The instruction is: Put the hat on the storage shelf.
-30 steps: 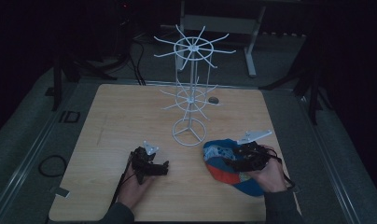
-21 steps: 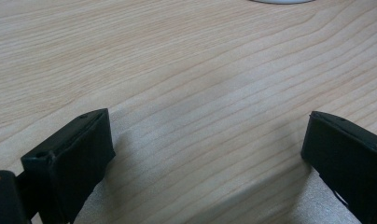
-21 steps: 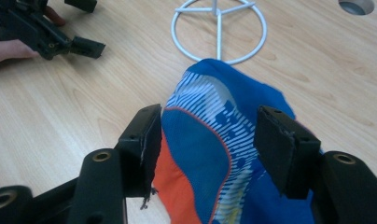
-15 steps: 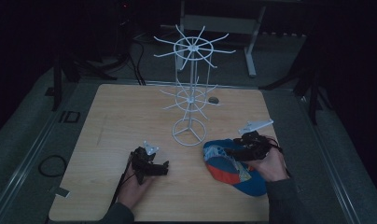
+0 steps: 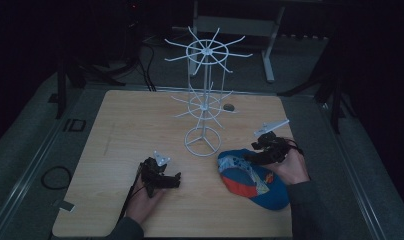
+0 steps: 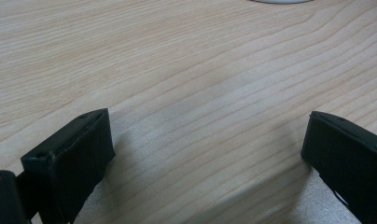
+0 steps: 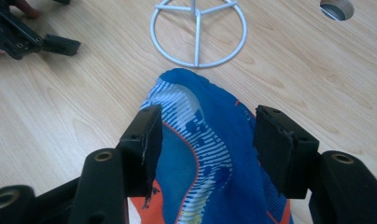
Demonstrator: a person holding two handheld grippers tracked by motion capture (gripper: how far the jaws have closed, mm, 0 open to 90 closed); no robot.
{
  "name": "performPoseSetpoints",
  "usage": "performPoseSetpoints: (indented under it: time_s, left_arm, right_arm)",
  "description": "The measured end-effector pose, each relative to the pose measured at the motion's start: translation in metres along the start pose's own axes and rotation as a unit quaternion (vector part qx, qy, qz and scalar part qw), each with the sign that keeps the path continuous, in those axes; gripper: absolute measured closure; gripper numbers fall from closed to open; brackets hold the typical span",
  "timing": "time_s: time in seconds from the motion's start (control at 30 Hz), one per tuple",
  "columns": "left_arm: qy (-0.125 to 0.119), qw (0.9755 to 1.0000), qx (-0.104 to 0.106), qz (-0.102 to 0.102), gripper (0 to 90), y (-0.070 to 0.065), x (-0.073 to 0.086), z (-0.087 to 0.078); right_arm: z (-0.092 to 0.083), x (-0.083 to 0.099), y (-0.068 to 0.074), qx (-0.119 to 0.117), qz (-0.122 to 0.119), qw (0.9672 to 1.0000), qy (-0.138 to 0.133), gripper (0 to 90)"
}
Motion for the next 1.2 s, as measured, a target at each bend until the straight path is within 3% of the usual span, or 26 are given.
performPoseSetpoints:
  time_s: [0.63,1.2]
  left_arm:
    - [0.000,1.0000,-0.001,0.002,2.6,0.000,0.000,0.000]
    - [0.000,1.0000,-0.001,0.002,2.6,0.000,0.000,0.000]
  right_arm:
    - [0.022,-0.002,-0.021,-0.002,-0.001,0.9991,0.043,42.2]
    - [0.043,-0.007,-0.017,-0.012,-0.030,0.9972,0.067,37.0]
Point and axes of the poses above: each handheld gripper's, and its own axes: z roughly forward along the jaws, x roughly out of its underside, y roughly to its left, the point moved 4 cm from there along z, roughly forward along the jaws, and after that the axes turned 6 degrees about -z, right-handed, at the moved point
